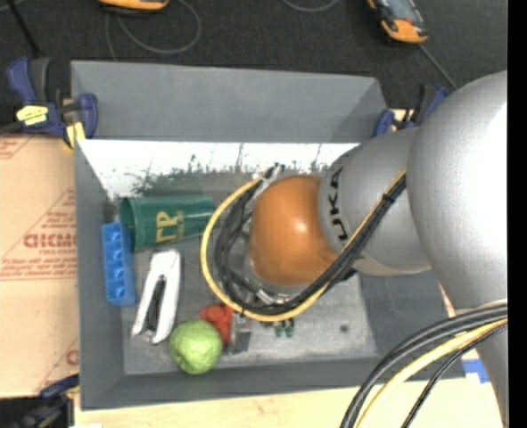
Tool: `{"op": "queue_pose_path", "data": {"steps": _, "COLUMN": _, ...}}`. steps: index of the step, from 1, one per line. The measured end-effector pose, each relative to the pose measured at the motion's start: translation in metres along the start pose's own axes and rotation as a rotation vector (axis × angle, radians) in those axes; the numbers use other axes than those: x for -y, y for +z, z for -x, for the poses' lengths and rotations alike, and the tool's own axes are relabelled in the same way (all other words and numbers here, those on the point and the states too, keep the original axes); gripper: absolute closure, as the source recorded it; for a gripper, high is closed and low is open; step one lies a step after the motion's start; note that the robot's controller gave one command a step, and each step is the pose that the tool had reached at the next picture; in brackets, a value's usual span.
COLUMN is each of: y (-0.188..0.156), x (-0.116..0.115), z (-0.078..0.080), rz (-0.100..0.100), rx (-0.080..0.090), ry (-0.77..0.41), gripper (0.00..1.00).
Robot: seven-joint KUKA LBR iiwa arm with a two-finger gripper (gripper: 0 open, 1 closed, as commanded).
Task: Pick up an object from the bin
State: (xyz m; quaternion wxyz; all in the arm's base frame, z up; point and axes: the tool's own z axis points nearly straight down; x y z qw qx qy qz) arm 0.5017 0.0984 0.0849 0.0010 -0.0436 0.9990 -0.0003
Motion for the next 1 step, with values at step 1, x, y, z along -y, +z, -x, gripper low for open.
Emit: {"op": "queue_pose_path", "data": {"steps": 1, "y": -0.1167, "x": -0.0063, "z": -0.0140, "rz": 0.001, "rx": 0.000, "ry": -0.025, "gripper": 1.00}}
